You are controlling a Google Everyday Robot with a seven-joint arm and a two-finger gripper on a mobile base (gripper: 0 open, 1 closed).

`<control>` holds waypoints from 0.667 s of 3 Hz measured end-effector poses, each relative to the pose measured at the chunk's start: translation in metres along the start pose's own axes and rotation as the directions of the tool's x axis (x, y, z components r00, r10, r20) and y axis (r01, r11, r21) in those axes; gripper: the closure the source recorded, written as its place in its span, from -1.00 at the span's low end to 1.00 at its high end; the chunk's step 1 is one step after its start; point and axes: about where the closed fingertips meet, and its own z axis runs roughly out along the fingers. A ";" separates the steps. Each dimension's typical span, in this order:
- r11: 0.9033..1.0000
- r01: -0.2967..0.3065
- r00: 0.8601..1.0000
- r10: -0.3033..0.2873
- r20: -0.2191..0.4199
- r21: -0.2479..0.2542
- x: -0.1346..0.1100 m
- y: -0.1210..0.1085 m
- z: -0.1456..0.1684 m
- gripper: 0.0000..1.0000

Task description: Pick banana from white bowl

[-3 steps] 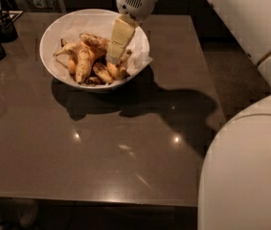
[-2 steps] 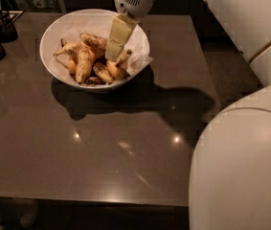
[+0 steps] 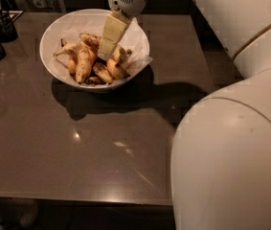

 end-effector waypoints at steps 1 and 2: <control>0.999 -0.004 0.999 0.005 0.047 -0.039 -0.007 0.000 0.002 -0.62; 0.997 -0.015 0.997 0.021 0.080 -0.072 -0.011 -0.002 0.005 -0.62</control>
Offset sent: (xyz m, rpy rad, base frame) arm -0.0105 -0.0035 0.0008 0.0884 0.1478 0.0315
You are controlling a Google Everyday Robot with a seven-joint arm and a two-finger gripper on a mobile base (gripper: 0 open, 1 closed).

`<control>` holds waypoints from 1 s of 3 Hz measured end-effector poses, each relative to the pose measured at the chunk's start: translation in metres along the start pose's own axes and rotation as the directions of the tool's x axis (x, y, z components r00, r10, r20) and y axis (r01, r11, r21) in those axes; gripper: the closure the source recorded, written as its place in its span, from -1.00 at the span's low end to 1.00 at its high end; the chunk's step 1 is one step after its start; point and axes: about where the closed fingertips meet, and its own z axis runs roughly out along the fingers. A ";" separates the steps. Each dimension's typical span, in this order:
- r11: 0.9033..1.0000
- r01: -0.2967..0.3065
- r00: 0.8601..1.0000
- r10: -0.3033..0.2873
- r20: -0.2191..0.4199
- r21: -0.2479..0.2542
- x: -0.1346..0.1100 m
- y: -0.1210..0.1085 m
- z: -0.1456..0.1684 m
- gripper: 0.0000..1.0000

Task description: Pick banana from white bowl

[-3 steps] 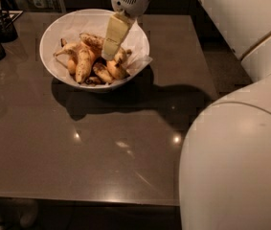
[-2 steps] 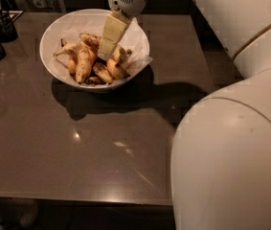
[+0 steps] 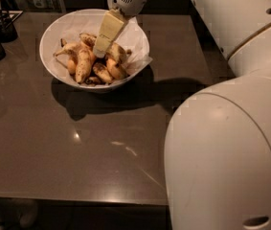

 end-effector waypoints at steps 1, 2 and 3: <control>1.000 -0.015 0.999 0.016 0.031 -0.027 0.000 -0.004 0.002 -0.62; 0.999 -0.028 0.998 0.030 0.046 -0.044 0.001 -0.009 0.004 -0.62; 0.998 -0.034 0.998 0.037 0.045 -0.061 0.003 -0.012 0.010 -0.62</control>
Offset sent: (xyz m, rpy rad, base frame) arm -0.0064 -0.0228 -0.0058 0.0203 0.1212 0.0146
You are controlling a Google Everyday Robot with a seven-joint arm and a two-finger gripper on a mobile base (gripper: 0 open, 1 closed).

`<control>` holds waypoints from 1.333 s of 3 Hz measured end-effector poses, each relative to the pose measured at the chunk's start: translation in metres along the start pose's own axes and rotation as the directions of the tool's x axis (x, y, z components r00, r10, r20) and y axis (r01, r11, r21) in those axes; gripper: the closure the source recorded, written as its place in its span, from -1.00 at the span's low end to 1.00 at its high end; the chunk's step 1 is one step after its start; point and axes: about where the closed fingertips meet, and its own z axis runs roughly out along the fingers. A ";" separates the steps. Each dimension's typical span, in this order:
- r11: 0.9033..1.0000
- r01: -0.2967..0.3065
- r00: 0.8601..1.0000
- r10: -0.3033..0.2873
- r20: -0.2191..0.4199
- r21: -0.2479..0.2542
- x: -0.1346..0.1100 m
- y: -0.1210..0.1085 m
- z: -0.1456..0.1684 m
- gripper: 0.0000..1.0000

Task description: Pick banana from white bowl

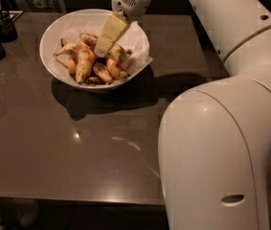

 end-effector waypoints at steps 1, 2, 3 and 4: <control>1.000 -0.005 1.000 0.005 -0.005 -0.013 0.001 -0.003 0.006 -0.60; 1.000 -0.008 1.000 0.008 -0.004 -0.025 0.003 -0.007 0.010 -0.60; 1.000 -0.018 1.000 0.018 -0.004 -0.023 0.005 -0.011 0.012 -0.21; 1.000 -0.018 1.000 0.018 -0.004 -0.023 0.005 -0.011 0.012 0.22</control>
Offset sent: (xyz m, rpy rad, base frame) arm -0.0129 -0.0228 -0.0146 -0.0581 0.1179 0.0585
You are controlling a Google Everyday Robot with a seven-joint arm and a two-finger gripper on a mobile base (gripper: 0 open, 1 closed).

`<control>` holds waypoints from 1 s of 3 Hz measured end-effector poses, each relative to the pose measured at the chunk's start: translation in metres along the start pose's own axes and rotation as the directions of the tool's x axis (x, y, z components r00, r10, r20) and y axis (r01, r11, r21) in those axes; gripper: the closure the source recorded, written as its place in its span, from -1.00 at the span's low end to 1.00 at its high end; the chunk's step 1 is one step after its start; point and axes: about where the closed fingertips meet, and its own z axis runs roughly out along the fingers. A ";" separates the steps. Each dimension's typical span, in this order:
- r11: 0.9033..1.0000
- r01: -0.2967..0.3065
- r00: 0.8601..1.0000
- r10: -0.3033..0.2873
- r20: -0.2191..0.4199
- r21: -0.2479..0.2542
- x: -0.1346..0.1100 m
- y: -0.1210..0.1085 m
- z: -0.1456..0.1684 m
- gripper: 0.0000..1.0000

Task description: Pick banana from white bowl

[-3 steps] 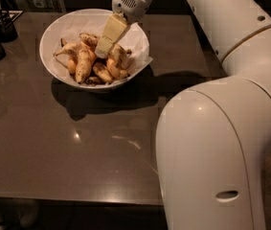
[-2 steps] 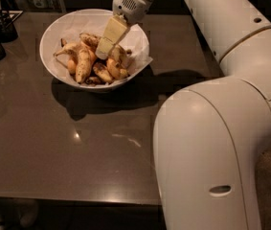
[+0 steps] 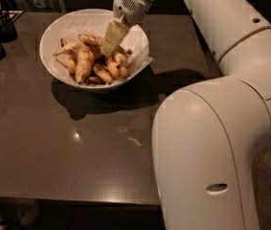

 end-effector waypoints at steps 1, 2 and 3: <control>1.000 0.000 1.000 0.000 0.000 0.000 0.000 0.000 0.000 0.72; 0.998 0.025 0.999 -0.027 0.034 0.058 -0.004 -0.003 -0.012 1.00; 0.983 0.092 0.995 -0.096 0.019 0.159 -0.003 0.009 -0.036 1.00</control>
Offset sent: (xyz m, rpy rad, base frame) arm -0.0142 -0.0247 0.0251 0.0043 -0.1372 -0.0048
